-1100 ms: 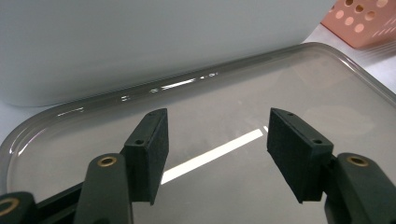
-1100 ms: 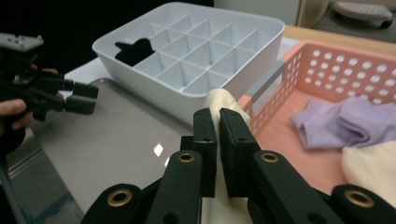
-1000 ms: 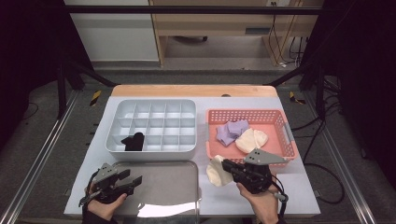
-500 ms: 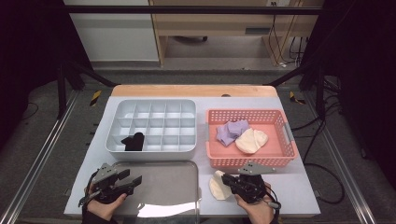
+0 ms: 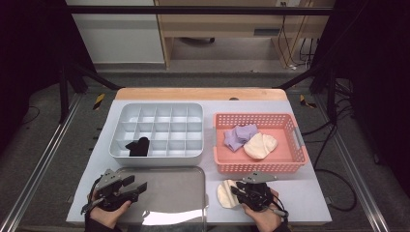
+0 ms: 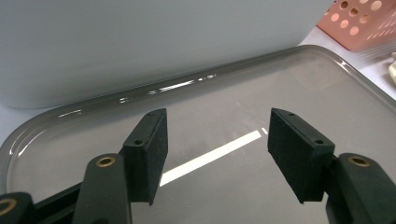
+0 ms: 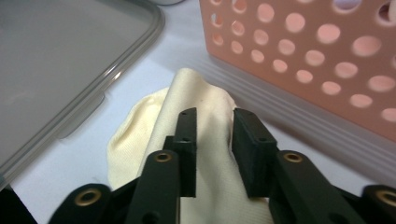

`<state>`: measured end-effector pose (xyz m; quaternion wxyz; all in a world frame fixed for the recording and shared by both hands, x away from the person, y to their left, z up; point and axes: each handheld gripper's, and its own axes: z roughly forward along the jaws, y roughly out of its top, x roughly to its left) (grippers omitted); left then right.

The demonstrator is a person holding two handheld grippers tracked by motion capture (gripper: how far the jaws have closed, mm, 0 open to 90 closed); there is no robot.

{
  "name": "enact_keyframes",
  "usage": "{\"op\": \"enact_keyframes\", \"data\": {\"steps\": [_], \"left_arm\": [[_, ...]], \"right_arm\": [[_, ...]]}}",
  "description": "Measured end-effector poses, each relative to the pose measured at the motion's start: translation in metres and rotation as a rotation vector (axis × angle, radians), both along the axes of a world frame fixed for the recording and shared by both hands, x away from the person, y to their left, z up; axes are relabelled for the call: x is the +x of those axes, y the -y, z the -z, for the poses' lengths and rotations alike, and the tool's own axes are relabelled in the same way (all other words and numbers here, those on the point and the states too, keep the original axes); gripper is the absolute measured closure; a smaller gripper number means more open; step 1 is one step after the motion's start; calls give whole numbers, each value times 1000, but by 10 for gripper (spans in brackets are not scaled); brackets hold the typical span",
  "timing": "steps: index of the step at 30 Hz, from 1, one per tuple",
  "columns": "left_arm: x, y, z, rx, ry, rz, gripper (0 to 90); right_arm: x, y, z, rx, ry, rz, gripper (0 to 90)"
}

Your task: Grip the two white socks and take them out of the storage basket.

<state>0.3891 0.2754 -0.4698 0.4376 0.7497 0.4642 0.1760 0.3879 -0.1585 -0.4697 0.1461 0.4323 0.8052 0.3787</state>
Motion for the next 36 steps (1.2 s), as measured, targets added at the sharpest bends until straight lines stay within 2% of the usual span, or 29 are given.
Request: {"op": "enact_keyframes", "data": {"steps": [5,8,10,25,31,36], "left_arm": [[0,0,0,-9,-4,-3,372],[0,0,0,-9,-4,-2,372],[0,0,0,-7,-4,-2,371],[0,0,0,-7,-7,-1,368],[0,0,0,-5,-6,-1,367],[1,0,0,-3,-6,-3,365]], "right_arm": [[-1,1,-5,22,23,3,637],[-3,4,-15,38,63,10,609],[-3,5,-19,40,72,15,603],[-5,13,-40,94,105,42,571],[-2,18,-52,108,141,59,556],[6,24,-67,121,172,101,531]]}}
